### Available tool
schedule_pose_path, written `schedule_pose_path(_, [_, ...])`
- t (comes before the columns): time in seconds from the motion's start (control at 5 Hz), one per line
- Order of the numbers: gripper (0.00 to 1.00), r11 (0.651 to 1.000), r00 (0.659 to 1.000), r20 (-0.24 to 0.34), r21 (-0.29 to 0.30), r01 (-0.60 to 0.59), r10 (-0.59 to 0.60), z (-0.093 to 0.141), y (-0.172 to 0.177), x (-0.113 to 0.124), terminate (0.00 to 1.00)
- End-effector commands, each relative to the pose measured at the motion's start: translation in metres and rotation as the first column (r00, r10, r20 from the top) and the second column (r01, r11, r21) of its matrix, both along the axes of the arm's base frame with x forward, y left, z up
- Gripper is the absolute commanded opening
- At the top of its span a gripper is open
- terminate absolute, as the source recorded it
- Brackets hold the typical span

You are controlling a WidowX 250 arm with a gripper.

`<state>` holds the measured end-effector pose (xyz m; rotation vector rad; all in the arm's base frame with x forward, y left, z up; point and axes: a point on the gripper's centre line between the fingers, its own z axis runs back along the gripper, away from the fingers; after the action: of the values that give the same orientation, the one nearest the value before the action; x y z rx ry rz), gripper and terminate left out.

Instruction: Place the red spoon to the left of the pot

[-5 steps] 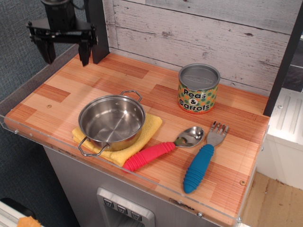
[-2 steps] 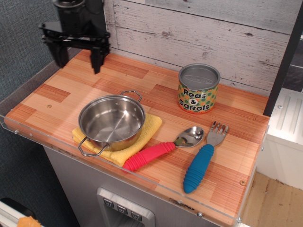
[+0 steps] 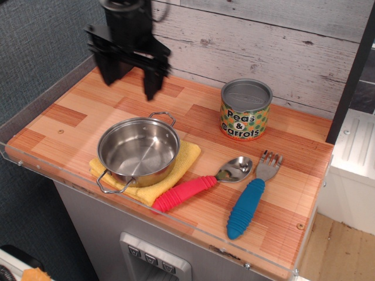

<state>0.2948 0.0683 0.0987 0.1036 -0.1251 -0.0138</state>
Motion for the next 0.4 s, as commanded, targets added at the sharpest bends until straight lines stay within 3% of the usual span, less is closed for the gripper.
schedule_pose_path(0.0, [1.0,0.961,0.961,0.032,-0.011,0.275,-0.274,-0.001,-0.051,-0.023,0.0])
schedule_pose_path(0.2, [1.0,0.941,0.941,0.016,-0.008,0.339,-0.339,-0.014,-0.07,-0.031,0.0])
